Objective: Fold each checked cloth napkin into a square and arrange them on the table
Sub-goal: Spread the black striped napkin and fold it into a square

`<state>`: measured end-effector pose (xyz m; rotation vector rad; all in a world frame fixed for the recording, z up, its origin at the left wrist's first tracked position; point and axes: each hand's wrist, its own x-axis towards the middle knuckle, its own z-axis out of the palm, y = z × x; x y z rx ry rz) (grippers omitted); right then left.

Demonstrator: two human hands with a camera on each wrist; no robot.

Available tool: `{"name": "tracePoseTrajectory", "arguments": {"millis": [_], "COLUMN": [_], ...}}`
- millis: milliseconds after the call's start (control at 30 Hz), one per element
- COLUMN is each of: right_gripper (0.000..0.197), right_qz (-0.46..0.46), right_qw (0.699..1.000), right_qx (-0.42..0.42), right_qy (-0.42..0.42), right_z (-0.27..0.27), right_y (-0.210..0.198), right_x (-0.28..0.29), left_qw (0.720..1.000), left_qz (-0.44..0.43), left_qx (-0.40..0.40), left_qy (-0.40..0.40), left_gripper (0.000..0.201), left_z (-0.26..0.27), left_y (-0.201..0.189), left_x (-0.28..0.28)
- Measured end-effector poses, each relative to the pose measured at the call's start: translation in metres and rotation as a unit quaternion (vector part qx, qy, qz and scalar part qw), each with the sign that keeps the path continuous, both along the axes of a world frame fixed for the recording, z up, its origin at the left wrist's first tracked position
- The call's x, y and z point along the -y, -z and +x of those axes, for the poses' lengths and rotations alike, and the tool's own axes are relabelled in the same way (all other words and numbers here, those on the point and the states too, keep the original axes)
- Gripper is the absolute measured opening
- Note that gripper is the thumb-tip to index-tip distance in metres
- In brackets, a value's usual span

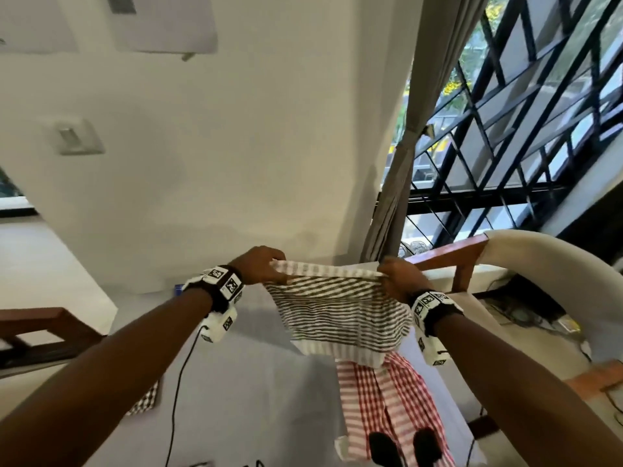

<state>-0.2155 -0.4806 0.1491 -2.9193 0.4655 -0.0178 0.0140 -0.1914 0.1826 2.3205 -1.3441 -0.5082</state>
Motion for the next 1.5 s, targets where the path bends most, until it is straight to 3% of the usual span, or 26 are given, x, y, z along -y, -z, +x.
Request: {"name": "tracePoseTrajectory", "arguments": {"millis": [67, 300, 500, 567, 733, 833, 867, 967, 1067, 1200, 1333, 1500], "right_gripper": [0.021, 0.030, 0.027, 0.027, 0.037, 0.041, 0.041, 0.042, 0.037, 0.033, 0.034, 0.035], "right_qz": [0.021, 0.084, 0.057, 0.031, 0.013, 0.021, 0.019, 0.029, 0.065, 0.085, 0.081, 0.160], "right_qw": [1.000, 0.995, 0.992, 0.989, 0.974, 0.965, 0.960, 0.950, 0.949, 0.969, 0.986, 0.984], "right_qx": [0.012, 0.042, 0.107, 0.138, 0.218, 0.255, 0.270, 0.294, 0.291, 0.197, 0.096, -0.038], "right_qy": [0.003, 0.013, -0.035, -0.039, -0.058, -0.062, -0.072, -0.095, -0.100, -0.118, -0.109, -0.065], "right_z": [0.015, 0.069, 0.115, 0.124, 0.112, 0.084, 0.070, 0.024, -0.021, -0.070, -0.108, -0.131], "right_y": [0.000, -0.008, -0.053, -0.071, -0.093, -0.075, -0.064, -0.022, 0.025, 0.096, 0.160, 0.187], "right_x": [-0.008, -0.026, -0.041, -0.049, -0.070, -0.077, -0.078, -0.089, -0.111, -0.132, -0.144, -0.157], "left_qw": [1.000, 0.996, 0.983, 0.972, 0.963, 0.963, 0.962, 0.960, 0.965, 0.978, 0.994, 0.989], "left_qz": [0.011, -0.039, -0.064, -0.102, -0.148, -0.172, -0.180, -0.185, -0.182, -0.117, 0.025, 0.083], "left_qx": [0.014, 0.005, 0.103, 0.120, 0.097, 0.073, 0.068, 0.069, 0.053, 0.001, -0.064, -0.104], "left_qy": [-0.002, -0.082, -0.141, -0.172, -0.204, -0.195, -0.195, -0.198, -0.180, -0.175, -0.080, -0.062], "left_gripper": [0.034, 0.007, 0.027, 0.022, 0.011, 0.009, 0.005, 0.017, 0.010, 0.023, 0.004, 0.024], "left_z": [0.014, 0.049, 0.073, 0.077, 0.061, 0.034, 0.023, -0.014, -0.053, -0.094, -0.122, -0.126], "left_y": [-0.004, -0.025, -0.057, -0.070, -0.096, -0.094, -0.088, -0.059, -0.009, 0.074, 0.140, 0.156], "left_x": [-0.019, -0.078, -0.123, -0.132, -0.165, -0.190, -0.198, -0.219, -0.239, -0.264, -0.278, -0.285]}}
